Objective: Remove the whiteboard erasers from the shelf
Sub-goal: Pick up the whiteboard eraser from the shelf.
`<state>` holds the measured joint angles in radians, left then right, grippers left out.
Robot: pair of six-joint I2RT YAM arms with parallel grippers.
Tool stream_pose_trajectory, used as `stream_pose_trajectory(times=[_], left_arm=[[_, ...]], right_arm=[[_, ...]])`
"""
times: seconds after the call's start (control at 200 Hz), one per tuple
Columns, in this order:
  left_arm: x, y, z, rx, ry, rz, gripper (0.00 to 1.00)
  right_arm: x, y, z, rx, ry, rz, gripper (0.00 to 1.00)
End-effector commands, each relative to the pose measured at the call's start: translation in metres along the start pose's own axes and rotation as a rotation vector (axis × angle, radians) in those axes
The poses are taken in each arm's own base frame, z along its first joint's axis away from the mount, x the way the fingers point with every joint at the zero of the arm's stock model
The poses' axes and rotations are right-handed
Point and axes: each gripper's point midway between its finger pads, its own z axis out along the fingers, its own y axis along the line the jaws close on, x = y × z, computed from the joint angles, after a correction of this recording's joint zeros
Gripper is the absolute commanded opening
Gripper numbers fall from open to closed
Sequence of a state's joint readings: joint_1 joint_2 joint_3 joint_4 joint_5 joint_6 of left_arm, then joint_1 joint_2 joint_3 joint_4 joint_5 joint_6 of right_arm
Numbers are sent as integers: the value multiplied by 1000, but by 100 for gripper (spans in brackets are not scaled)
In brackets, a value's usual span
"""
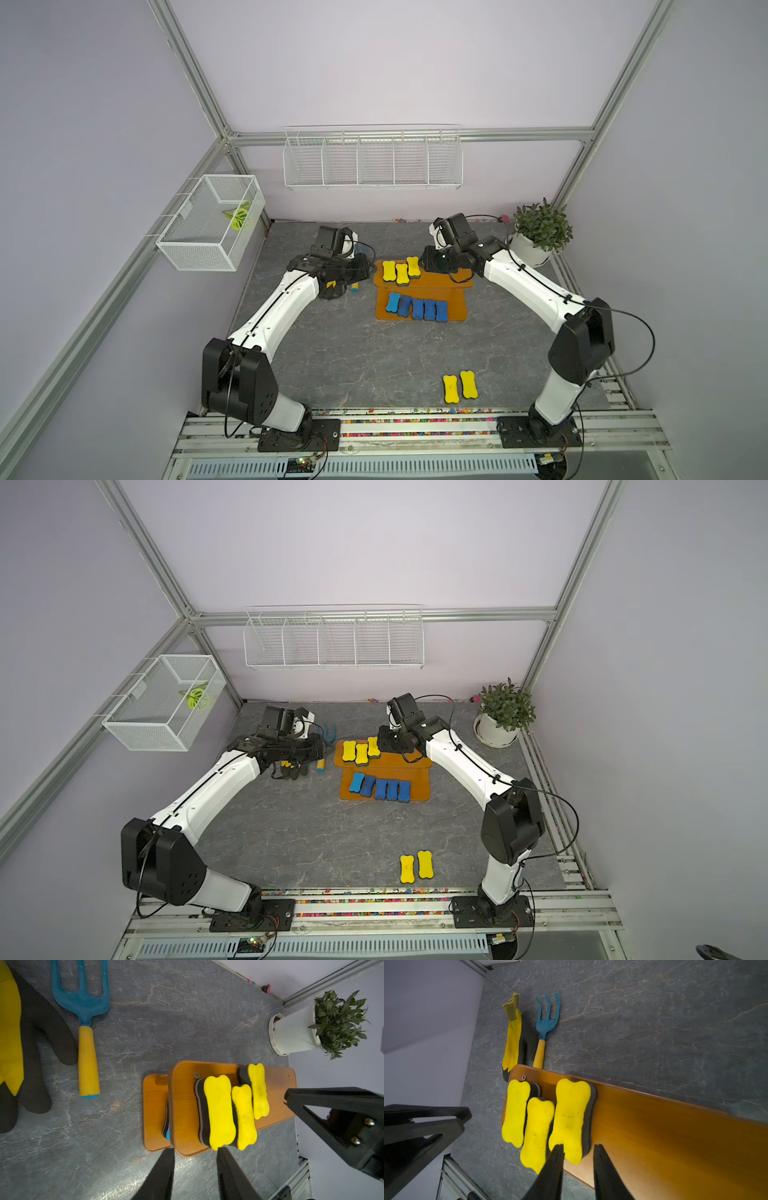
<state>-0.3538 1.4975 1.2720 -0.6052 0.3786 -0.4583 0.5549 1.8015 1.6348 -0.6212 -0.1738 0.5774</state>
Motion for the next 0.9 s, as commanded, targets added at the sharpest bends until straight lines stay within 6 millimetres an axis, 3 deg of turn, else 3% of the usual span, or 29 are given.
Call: stream_pose_trajectory(times=[0.0,0.365,0.895], left_arm=[[-7,1,1,-19,-12,19,40],[-7,6,5,-29,-4,14,40],[-7,9,1,-43,-18,21,40]], right_arm=[[-4,7,3,-52,20,-14,31],[-5,3,22,-63,57,14,31],[4,-10,33,-36,84,32,24]])
